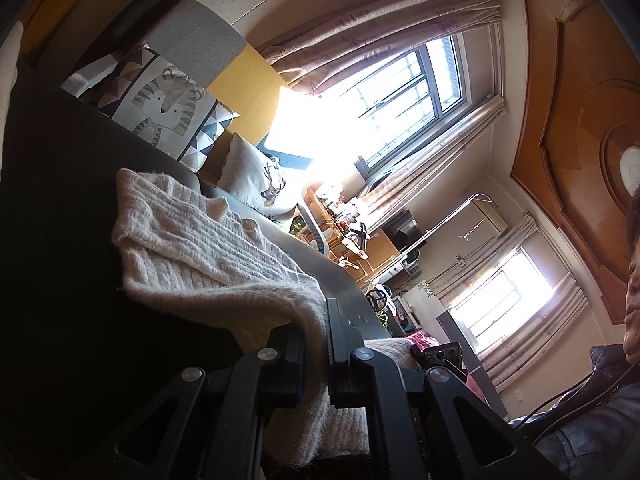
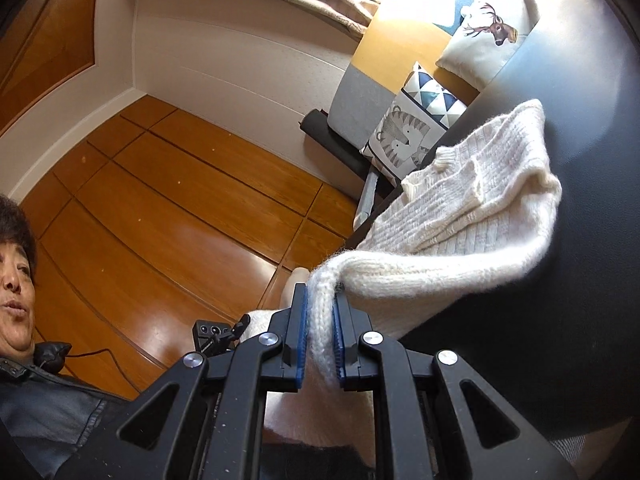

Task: Fold clothes
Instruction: 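Lift the hem with both grippers and fold it toward the collar, then lower the folded hem onto the sweater and open both grippers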

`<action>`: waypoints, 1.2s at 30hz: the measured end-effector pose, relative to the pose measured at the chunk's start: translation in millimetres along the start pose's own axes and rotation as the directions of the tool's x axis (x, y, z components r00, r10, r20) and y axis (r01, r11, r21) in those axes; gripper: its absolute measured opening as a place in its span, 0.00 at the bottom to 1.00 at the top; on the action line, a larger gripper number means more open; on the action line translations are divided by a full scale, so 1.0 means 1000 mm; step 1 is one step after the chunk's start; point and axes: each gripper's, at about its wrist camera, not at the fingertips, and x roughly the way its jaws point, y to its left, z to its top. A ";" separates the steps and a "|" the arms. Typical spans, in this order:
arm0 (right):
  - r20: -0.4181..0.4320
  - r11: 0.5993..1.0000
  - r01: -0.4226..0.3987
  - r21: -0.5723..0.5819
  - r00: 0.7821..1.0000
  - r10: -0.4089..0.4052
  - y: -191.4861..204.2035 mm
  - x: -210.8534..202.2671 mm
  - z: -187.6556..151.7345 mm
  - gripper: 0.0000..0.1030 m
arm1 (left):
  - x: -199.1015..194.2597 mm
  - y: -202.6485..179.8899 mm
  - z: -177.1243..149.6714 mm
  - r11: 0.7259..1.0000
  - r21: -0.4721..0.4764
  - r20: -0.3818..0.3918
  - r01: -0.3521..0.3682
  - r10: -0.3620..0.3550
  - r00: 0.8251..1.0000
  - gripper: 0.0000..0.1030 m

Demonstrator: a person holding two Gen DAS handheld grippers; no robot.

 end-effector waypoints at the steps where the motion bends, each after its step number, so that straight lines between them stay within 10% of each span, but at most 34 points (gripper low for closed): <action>1: 0.010 1.000 0.001 0.001 1.000 -0.001 -0.002 0.004 0.004 0.11 | 0.002 0.002 0.004 1.000 -0.001 0.008 0.000 0.000 1.000 0.06; 27: 0.127 0.946 0.285 0.155 0.944 -0.306 -0.074 0.093 0.108 0.11 | 0.137 0.092 0.125 0.989 -0.072 0.013 -0.131 0.132 0.991 0.06; 36: 0.107 0.847 0.408 0.340 0.878 -0.466 -0.126 0.107 0.118 0.22 | 0.185 0.195 0.130 0.892 -0.380 -0.060 -0.244 0.240 0.969 0.14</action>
